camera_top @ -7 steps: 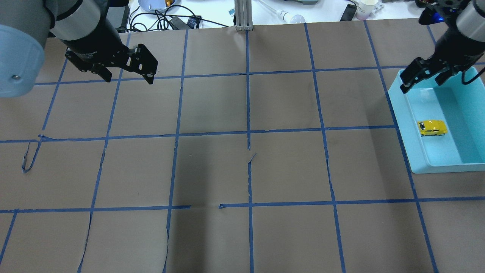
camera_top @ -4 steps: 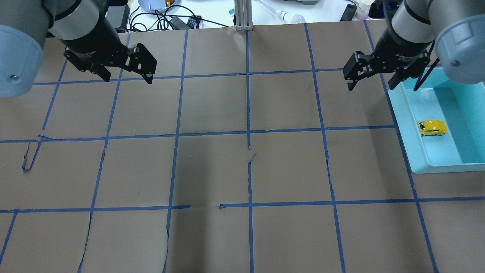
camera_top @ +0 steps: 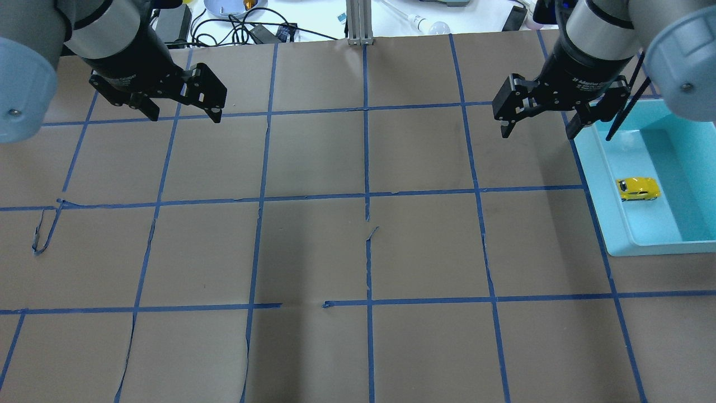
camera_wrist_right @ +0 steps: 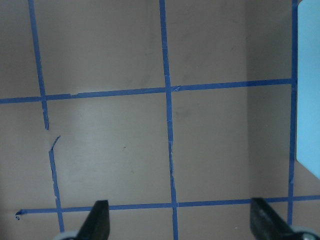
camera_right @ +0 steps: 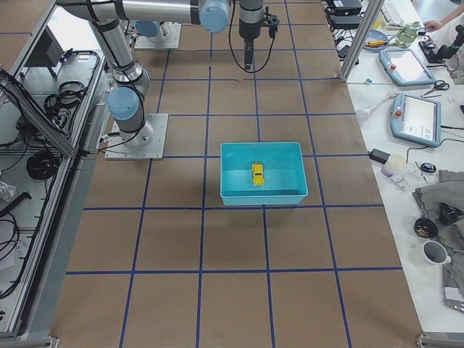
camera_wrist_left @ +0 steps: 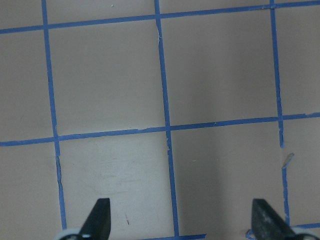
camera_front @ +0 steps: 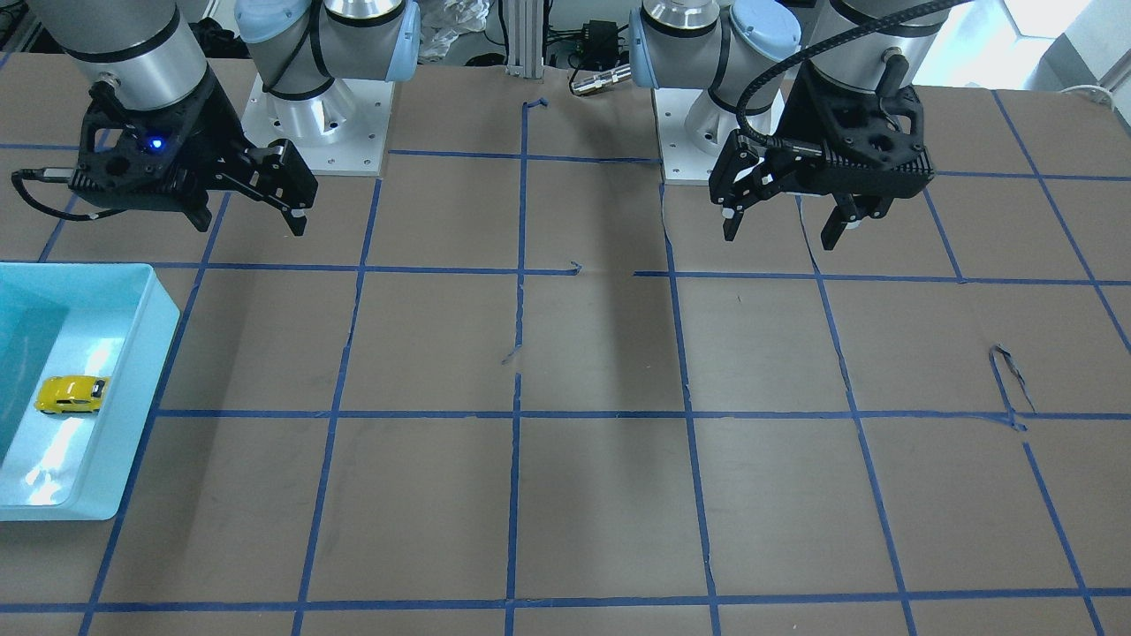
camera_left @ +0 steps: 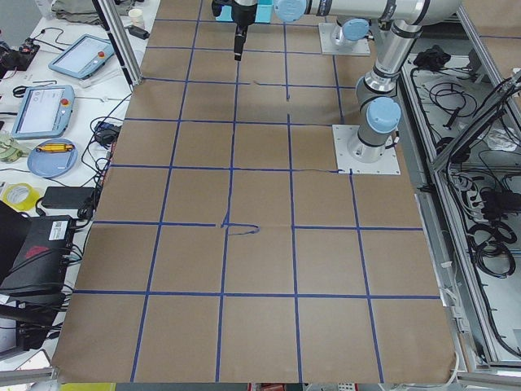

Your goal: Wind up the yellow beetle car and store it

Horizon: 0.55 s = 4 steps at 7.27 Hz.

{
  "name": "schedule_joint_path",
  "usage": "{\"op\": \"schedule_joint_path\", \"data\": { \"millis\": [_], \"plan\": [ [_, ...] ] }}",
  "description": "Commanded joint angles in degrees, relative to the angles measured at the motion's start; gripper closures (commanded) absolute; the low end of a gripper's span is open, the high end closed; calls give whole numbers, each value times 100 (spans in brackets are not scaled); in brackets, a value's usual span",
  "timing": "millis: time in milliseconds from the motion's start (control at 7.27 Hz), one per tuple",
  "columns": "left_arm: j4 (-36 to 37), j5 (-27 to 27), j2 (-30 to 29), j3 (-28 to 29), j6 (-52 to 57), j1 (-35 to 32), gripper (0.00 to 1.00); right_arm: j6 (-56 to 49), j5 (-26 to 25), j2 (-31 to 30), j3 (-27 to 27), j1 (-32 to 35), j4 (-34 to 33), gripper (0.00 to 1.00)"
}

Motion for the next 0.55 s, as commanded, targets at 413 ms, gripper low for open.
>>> {"op": "schedule_joint_path", "data": {
  "millis": [413],
  "plan": [
    [0,-11,0,-1,9,4,0,-4,-3,-4,-57,3,214,0]
  ]
}}
